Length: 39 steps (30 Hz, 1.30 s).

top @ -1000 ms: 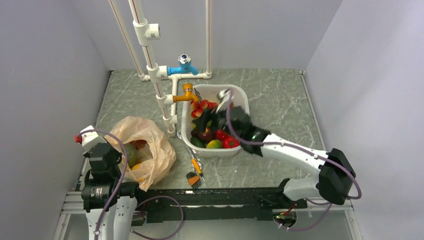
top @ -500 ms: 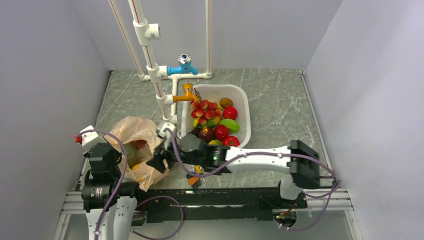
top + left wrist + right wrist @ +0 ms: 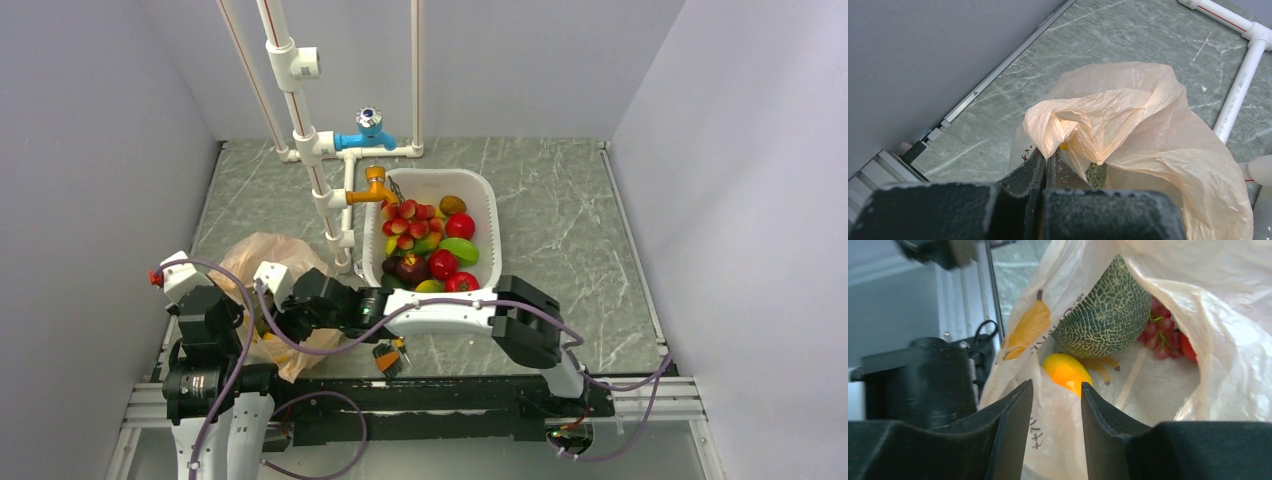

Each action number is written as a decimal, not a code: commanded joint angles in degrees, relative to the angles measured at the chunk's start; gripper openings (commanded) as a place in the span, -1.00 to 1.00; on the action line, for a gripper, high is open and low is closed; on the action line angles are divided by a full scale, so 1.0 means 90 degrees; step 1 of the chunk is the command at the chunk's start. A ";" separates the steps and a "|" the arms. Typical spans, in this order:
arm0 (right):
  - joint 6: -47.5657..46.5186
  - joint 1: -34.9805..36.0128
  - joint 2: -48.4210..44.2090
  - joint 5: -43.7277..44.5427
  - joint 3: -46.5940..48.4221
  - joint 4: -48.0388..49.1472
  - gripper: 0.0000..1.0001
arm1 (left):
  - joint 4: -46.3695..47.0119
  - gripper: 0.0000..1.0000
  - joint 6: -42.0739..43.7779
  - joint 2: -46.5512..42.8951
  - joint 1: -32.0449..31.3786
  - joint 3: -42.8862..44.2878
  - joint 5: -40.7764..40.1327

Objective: Take the fake fruits out of the plastic bag
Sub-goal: Adjust the plastic bag at the center of the board.

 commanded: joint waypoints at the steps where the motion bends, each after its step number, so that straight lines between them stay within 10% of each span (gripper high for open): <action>1: -0.0502 -0.0020 0.0436 0.0055 0.0807 -0.0898 -0.22 | 0.0135 -1.00 0.0006 -0.0035 -0.0016 0.0154 -0.0079; 7: -0.1013 -0.0015 0.0770 0.0637 0.1312 -0.1385 -0.71 | 0.0125 -1.00 -0.0003 -0.0004 -0.0021 0.0153 -0.0088; 14: -0.1725 -0.0020 0.1327 0.1027 0.1927 -0.1688 -0.70 | 0.0099 -1.00 -0.0008 0.0093 -0.0030 0.0181 -0.0086; 39: -0.1019 -0.0022 0.0249 0.0051 -0.1210 0.0183 -0.30 | 0.0232 -1.00 0.0075 0.0185 -0.0036 0.0094 0.0048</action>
